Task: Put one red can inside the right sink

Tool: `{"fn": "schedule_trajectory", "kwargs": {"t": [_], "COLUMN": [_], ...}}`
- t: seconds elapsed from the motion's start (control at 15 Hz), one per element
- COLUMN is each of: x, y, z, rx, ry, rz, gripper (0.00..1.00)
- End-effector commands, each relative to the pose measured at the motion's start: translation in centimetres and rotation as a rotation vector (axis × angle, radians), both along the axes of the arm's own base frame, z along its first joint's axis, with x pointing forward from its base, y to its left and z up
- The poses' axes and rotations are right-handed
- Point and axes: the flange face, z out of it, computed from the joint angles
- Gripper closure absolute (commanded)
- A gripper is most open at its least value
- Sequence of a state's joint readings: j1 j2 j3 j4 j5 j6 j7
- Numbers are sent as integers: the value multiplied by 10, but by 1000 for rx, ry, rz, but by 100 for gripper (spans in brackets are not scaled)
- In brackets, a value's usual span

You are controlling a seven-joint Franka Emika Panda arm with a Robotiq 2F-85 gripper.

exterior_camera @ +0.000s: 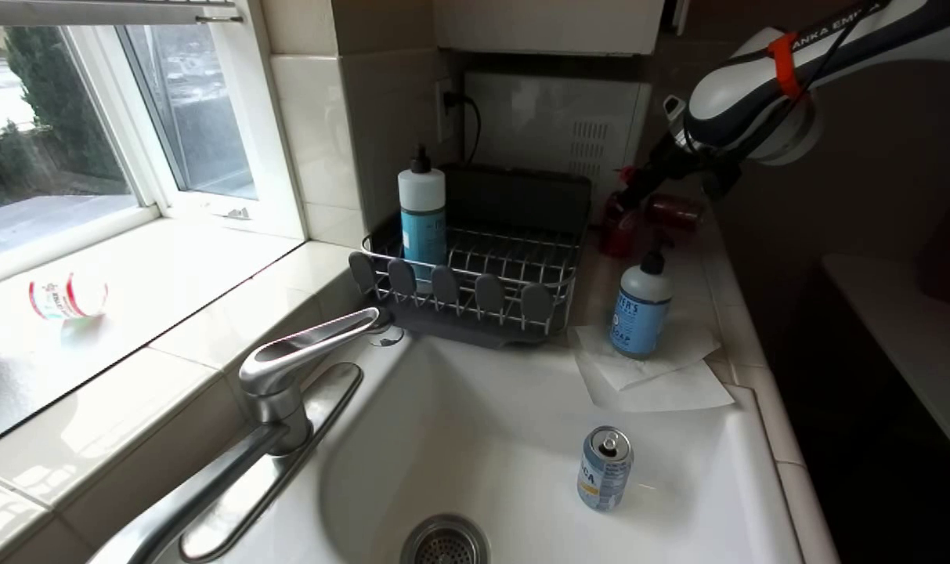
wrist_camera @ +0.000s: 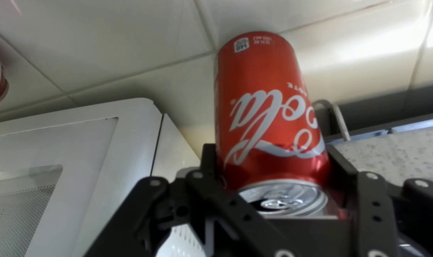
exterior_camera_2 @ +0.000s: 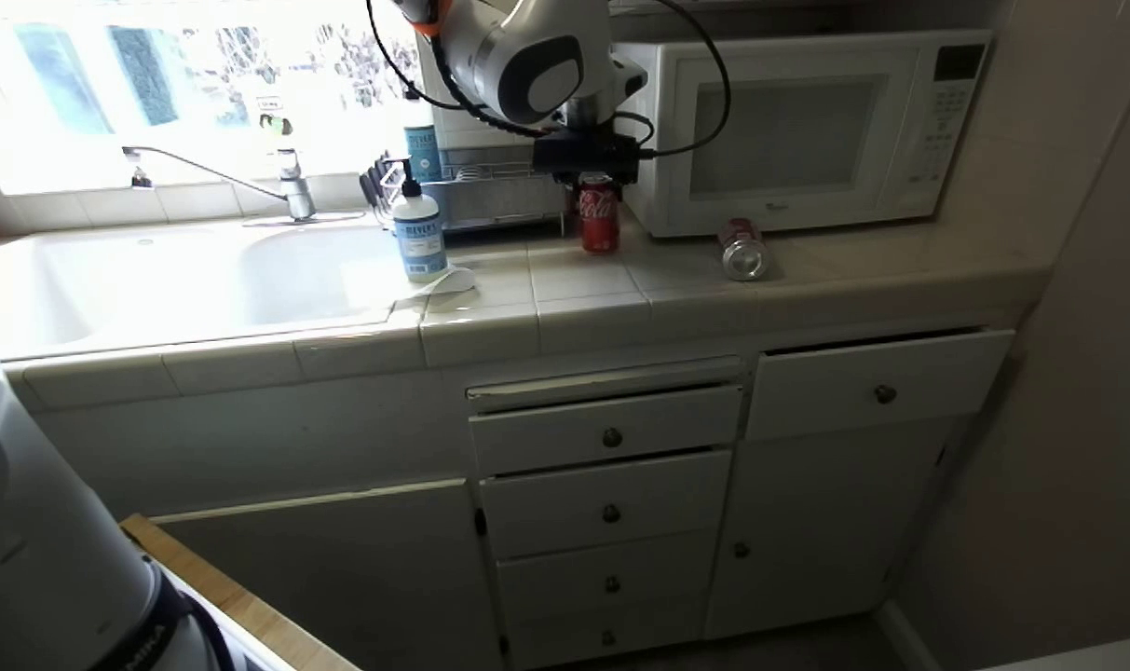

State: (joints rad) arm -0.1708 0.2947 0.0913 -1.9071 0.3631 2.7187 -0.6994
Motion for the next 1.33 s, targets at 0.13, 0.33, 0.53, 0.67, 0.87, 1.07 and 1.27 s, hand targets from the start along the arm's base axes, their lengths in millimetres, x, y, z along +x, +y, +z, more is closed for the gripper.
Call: {"fn": "schedule_trajectory", "kwargs": {"t": [0.13,0.33,0.53,0.67,0.87,1.07,1.27], "x": [-12,-31,-61,-87,-129,-166,-197], "y": [14,21,27,29,35,45,52], "z": [10,15,20,20,30,40,50], "rx": [-2,30,57,68,91,83,57], "ry": [-2,23,39,40,20,-16,-27], "rz": [-26,-71,-117,-166,-235,-291,-322], "gripper": [41,53,53,53,53,53,53]}}
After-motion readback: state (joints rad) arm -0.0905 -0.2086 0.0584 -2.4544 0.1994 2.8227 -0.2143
